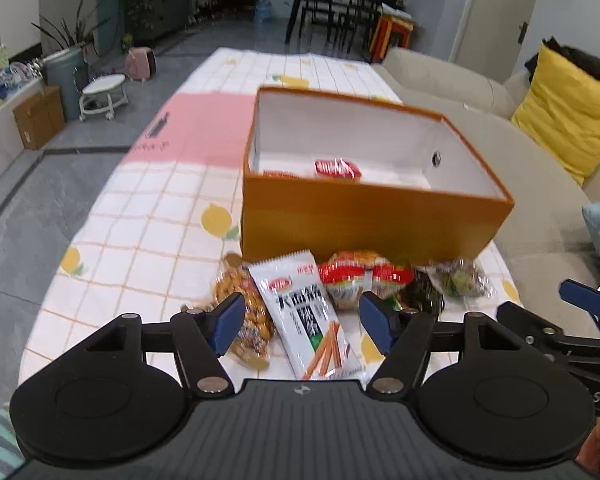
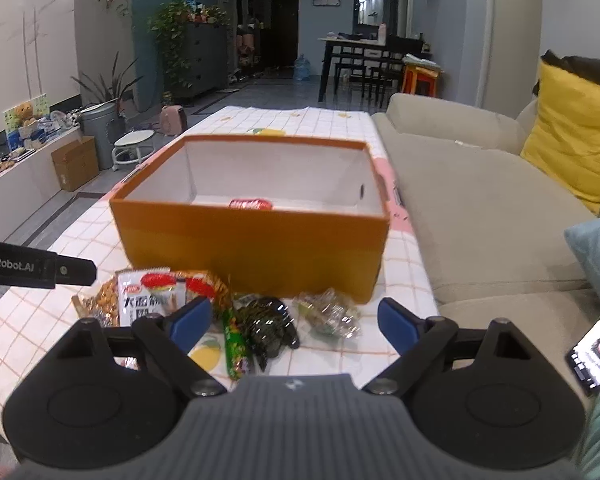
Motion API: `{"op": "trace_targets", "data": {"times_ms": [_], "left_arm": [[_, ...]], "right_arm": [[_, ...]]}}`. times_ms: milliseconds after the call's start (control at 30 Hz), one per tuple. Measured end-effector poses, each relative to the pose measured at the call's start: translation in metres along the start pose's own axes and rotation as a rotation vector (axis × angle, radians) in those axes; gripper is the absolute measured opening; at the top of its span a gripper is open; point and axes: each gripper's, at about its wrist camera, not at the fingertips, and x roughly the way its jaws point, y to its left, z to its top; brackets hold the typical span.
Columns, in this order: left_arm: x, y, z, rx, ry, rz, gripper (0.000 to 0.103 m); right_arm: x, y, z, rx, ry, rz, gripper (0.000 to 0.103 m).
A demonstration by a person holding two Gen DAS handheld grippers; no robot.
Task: Organize snacks
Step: 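Withdraw both grippers from the box toward the remaining snacks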
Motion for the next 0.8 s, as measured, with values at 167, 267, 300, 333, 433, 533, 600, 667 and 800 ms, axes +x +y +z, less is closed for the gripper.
{"op": "trace_targets", "data": {"times_ms": [167,267,300,333,433,533,600,667,800], "left_arm": [[0.014,0.001,-0.007,-0.014,0.047,-0.011,0.076],[0.025,0.003,-0.010,-0.041,0.079,-0.026,0.074],[0.028,0.003,-0.011,-0.046,0.088,-0.029,0.074],[0.031,0.003,-0.013,-0.048,0.096,-0.031,0.074],[0.043,0.002,-0.019,-0.051,0.126,-0.039,0.074],[0.054,0.000,-0.021,-0.069,0.152,-0.042,0.074],[0.060,-0.001,-0.021,-0.076,0.163,-0.036,0.074],[0.066,-0.001,-0.021,-0.095,0.175,-0.029,0.074],[0.077,0.000,-0.023,-0.123,0.206,-0.030,0.073]], "right_arm": [[0.016,0.005,-0.007,-0.031,0.057,0.023,0.082],[0.026,0.005,-0.008,-0.024,0.088,0.031,0.077],[0.028,0.005,-0.010,-0.022,0.095,0.035,0.075],[0.031,0.005,-0.011,-0.023,0.102,0.040,0.072],[0.040,0.011,-0.016,-0.046,0.122,0.059,0.062],[0.050,0.017,-0.020,-0.071,0.148,0.081,0.051],[0.057,0.020,-0.022,-0.075,0.162,0.096,0.046],[0.064,0.021,-0.024,-0.077,0.179,0.117,0.040],[0.078,0.023,-0.030,-0.074,0.230,0.139,0.028]]}}
